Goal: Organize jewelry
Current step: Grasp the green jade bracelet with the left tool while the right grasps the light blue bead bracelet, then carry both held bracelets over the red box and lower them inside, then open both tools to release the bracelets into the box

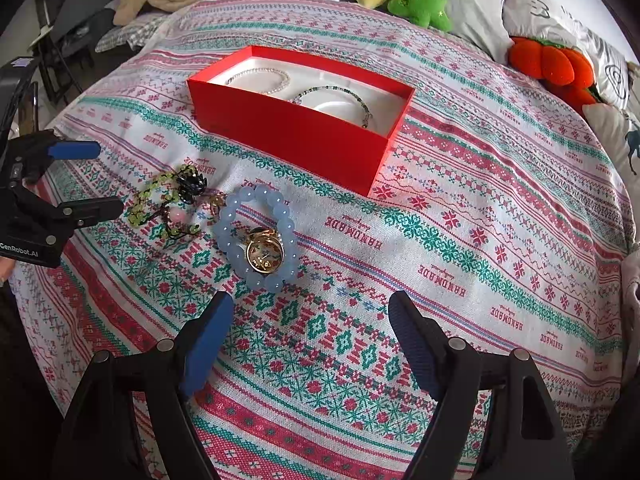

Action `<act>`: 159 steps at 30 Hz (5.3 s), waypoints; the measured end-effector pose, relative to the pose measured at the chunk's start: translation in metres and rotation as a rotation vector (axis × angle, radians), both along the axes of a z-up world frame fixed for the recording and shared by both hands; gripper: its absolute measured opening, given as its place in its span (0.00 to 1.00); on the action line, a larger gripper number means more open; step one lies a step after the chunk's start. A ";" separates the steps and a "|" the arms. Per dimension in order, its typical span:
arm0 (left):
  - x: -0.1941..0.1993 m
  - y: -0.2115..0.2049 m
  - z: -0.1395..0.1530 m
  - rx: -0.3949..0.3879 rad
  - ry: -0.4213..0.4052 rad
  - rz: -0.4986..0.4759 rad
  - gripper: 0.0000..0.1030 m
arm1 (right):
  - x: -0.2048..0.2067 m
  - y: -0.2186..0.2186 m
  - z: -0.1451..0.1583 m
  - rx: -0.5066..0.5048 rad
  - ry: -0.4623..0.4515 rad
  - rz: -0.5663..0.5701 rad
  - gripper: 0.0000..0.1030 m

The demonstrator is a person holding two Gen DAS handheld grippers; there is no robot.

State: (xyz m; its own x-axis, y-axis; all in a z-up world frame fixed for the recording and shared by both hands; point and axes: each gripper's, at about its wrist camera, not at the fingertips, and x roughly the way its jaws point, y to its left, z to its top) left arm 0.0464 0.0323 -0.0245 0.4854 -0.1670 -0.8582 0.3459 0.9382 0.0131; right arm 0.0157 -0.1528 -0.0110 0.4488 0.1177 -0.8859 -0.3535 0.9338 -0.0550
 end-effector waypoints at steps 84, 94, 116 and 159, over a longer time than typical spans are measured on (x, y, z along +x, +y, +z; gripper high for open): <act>0.026 -0.016 0.105 -0.287 -0.084 0.092 0.02 | 0.029 -0.008 0.104 0.304 -0.063 -0.136 0.12; 0.044 -0.033 0.116 -0.329 -0.088 0.107 0.02 | 0.040 -0.009 0.120 0.341 -0.107 -0.172 0.12; 0.115 -0.061 0.069 -0.327 -0.029 0.128 0.02 | 0.087 -0.030 0.106 0.366 -0.117 -0.267 0.12; 0.102 -0.050 0.062 -0.105 -0.065 0.121 0.51 | 0.123 -0.021 0.067 0.320 -0.005 -0.253 0.38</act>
State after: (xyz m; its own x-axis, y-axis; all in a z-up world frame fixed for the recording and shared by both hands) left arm 0.1483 -0.0178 0.0378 0.5610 -0.1915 -0.8054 0.2322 0.9702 -0.0689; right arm 0.1389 -0.1734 0.0555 0.5028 0.2725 -0.8203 -0.1113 0.9615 0.2512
